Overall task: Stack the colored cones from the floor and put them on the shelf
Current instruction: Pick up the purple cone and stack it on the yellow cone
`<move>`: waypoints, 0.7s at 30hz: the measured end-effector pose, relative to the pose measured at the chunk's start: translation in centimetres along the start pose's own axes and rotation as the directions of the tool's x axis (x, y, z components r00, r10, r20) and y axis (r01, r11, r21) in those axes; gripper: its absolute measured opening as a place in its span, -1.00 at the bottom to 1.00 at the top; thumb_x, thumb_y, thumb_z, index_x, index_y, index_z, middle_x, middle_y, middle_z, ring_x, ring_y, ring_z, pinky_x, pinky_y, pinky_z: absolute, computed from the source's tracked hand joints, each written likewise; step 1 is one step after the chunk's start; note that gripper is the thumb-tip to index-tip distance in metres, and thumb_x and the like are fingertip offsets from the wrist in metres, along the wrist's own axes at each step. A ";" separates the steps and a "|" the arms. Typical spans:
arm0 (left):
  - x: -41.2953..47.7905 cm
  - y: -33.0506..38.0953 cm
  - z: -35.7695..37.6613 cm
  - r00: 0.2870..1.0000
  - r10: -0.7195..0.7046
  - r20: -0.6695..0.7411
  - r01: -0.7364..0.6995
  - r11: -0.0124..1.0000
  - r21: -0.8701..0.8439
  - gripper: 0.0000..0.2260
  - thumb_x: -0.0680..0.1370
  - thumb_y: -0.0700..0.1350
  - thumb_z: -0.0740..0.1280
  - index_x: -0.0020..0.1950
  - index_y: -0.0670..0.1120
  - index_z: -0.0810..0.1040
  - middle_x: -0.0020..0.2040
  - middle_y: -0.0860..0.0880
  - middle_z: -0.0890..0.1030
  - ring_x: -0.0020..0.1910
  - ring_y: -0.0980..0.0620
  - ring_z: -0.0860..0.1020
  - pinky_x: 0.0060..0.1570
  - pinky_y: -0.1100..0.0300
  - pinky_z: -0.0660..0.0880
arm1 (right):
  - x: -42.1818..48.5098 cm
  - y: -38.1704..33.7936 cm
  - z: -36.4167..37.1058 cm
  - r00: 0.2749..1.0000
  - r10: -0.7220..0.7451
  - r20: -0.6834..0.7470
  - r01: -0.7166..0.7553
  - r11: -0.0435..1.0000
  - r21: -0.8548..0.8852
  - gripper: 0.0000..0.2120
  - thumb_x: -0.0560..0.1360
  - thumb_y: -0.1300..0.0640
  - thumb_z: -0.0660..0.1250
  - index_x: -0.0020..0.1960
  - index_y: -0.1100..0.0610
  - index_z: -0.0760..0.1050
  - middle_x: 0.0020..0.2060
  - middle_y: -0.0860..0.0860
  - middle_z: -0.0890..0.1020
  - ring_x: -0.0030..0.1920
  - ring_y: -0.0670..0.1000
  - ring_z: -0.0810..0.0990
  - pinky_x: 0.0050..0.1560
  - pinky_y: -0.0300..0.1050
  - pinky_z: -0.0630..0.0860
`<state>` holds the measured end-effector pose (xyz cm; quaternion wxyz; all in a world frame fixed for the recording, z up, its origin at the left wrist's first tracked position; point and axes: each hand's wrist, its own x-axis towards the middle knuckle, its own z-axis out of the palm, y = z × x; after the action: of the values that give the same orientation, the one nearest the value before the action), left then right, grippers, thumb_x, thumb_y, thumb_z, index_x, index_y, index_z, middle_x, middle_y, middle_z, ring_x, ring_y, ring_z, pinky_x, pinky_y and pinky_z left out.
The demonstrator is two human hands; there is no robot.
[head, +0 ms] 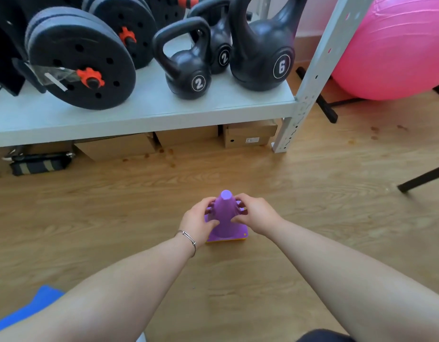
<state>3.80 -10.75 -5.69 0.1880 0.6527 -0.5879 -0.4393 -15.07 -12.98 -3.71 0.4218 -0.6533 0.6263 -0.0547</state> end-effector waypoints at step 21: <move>1.1 -2.0 0.7 0.999 0.002 0.041 -0.009 0.983 0.181 -0.50 0.42 -0.17 0.43 0.33 0.07 0.41 0.22 0.06 0.56 0.19 0.07 0.55 0.19 0.14 0.47 | 1.5 1.0 1.3 0.997 -0.053 0.050 0.064 0.959 -0.275 -0.49 0.43 0.00 0.45 0.28 0.12 0.36 0.08 0.12 0.61 0.06 0.17 0.59 -0.03 -0.01 0.50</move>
<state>4.33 -11.14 -7.97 0.1173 0.6565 -0.6309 -0.3965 -14.73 -13.50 -5.87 0.3375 -0.7251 0.5993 0.0346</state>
